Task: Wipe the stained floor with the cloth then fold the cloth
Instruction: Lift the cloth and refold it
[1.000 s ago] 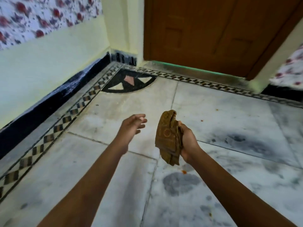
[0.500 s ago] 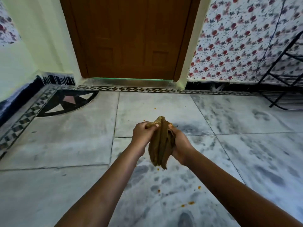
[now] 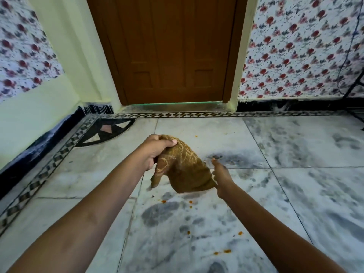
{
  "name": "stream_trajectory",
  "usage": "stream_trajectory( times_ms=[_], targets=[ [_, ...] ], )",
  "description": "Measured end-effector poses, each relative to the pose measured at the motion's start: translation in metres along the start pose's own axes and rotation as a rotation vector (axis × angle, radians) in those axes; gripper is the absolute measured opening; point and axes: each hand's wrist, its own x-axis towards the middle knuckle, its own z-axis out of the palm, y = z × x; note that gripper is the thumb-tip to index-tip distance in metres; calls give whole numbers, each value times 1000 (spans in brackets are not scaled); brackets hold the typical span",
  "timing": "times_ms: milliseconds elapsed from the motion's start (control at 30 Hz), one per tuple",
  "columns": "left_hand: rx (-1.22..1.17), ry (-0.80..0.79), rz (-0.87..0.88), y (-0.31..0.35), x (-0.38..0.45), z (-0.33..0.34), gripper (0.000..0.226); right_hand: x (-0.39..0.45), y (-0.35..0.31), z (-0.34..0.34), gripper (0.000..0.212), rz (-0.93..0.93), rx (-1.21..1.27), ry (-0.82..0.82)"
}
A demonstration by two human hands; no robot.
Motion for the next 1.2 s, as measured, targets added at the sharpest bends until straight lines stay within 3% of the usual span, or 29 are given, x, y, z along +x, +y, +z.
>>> stream_trajectory(
  times_ms=[100,167,300,367,467,533,633,700,767,867,967,1200],
  targets=[
    [169,-1,105,11,-3,13,33,0,2,10,47,-17,-25,-82],
    [324,-56,191,18,-6,17,23,-3,6,13,46,-83,-33,-233],
    [574,-296,271,37,-14,8,23,-3,1,10,67,-352,-149,-603],
    [608,-367,276,44,-16,-1,23,-3,-6,8,49,-409,-310,-650],
    [626,-346,294,43,-11,-16,25,-6,-21,4,18,-463,-474,-599],
    [563,-263,307,34,-4,-23,28,-9,-27,3,8,-432,-441,-666],
    [408,55,378,6,9,-31,36,-11,-24,9,10,-256,-259,-769],
    [382,184,348,-18,16,-35,36,-11,-21,15,11,-174,-120,-744],
    [341,80,130,-44,20,-37,36,-10,-21,19,13,-146,-40,-661],
    [77,-216,-159,-76,26,-35,60,-7,-21,25,18,-125,35,-592],
    [-215,-404,-205,-90,36,-27,70,-4,-21,30,22,-118,84,-552],
    [-480,-456,-208,-94,43,-9,58,-5,-23,35,40,-69,143,-485]
  ],
)
